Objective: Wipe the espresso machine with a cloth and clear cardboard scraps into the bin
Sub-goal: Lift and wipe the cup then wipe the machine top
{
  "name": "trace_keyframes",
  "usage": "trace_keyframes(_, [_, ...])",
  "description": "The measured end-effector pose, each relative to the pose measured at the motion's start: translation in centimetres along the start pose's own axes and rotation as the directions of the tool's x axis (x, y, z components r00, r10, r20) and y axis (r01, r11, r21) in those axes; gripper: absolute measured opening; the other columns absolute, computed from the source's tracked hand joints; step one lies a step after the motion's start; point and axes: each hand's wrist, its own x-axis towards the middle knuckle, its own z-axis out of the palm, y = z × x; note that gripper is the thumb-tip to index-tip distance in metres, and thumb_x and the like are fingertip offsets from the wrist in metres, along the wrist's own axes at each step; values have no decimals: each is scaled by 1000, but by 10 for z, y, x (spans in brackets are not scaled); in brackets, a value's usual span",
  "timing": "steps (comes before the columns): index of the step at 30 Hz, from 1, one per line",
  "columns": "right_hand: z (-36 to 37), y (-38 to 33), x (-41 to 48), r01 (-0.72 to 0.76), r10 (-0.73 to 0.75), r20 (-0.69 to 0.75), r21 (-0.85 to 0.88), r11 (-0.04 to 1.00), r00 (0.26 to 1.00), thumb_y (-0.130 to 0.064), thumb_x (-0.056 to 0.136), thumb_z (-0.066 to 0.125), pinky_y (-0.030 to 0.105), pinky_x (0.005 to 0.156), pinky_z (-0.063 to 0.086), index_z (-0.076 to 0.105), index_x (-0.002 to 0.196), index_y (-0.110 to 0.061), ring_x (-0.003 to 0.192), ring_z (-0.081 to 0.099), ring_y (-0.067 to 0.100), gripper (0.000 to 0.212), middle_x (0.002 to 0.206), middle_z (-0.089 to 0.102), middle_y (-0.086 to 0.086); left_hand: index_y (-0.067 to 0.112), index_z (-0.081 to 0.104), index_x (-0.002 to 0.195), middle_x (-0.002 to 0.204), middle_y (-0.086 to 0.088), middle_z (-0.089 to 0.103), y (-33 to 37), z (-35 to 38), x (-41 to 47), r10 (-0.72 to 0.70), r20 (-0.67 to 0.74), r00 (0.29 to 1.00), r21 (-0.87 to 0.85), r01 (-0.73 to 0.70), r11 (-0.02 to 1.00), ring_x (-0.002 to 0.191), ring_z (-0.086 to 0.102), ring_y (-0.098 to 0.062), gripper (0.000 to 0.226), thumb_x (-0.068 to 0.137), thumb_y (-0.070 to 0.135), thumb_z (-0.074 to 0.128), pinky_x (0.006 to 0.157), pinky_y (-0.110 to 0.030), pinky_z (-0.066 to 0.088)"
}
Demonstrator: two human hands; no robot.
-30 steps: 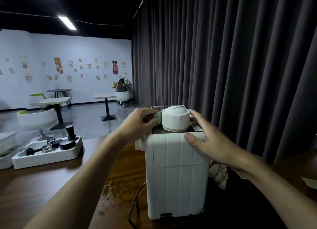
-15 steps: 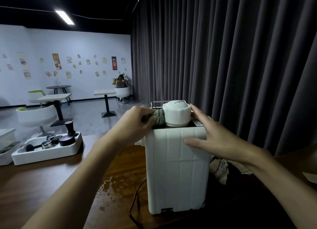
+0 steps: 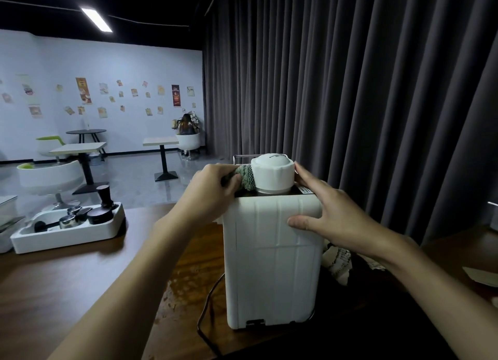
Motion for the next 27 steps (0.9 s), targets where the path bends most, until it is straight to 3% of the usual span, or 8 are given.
trace_keyframes(4, [1,-1,-1,9,-10,-1,-11,1000,1000,-36,75,82,16,110,24,11,150,-51,137,29,-10,104,154,32,-17,12,71,97,83,-7,69,0,-17,-6,40,146,988,-67,-31,997,76,63,-27,23,101,23,52,68,-46,50])
trace_keyframes(6, [1,-2,-1,14,-14,1,-2,1000,1000,-36,75,82,16,110,24,12,151,-50,136,29,-11,104,155,31,-17,18,72,102,87,3,69,-2,-26,-18,113,188,976,-71,-101,992,78,63,-20,21,99,28,53,69,-41,51])
trace_keyframes(9, [0,-2,-1,9,-9,-6,22,1000,1000,-36,74,83,15,110,24,14,150,-50,136,30,-12,104,154,33,-17,26,71,109,90,12,69,-1,-25,-30,140,140,980,-70,-132,989,81,63,-7,21,99,31,53,67,-27,51])
trace_keyframes(13, [-1,-4,-1,-5,5,-3,35,999,1000,-35,74,83,23,114,26,15,151,-48,137,31,-6,104,154,34,-14,17,69,102,85,0,69,3,-15,-16,55,114,992,-66,-48,997,77,63,-18,21,102,22,49,70,-40,50])
trace_keyframes(15, [-1,-5,-1,-12,12,0,29,999,1000,-35,74,83,26,116,27,15,151,-47,138,31,-5,104,155,33,-13,11,67,96,83,-5,67,5,-10,-8,10,87,996,-61,-4,998,74,60,-19,21,102,17,48,67,-39,47])
trace_keyframes(18, [-1,-6,-2,-13,12,7,39,999,1000,-36,74,83,29,117,27,14,152,-46,139,30,-4,104,155,33,-12,15,68,94,84,-3,66,7,-14,-10,15,123,992,-63,-7,998,78,61,-22,21,102,19,49,70,-43,48])
trace_keyframes(22, [-1,-7,-2,-1,1,1,66,998,1000,-35,74,83,32,117,28,15,152,-46,139,31,-4,103,155,33,-12,27,67,114,100,15,66,4,-29,-29,120,210,970,-69,-108,992,91,62,-2,22,99,19,54,74,-18,49])
trace_keyframes(27, [-1,-10,-4,-20,19,-26,-51,998,999,-47,74,80,30,117,20,11,152,-46,140,26,0,104,154,32,-16,22,61,133,115,10,65,27,-14,-47,93,-71,993,-98,-99,990,105,61,-6,42,92,15,66,91,-24,53])
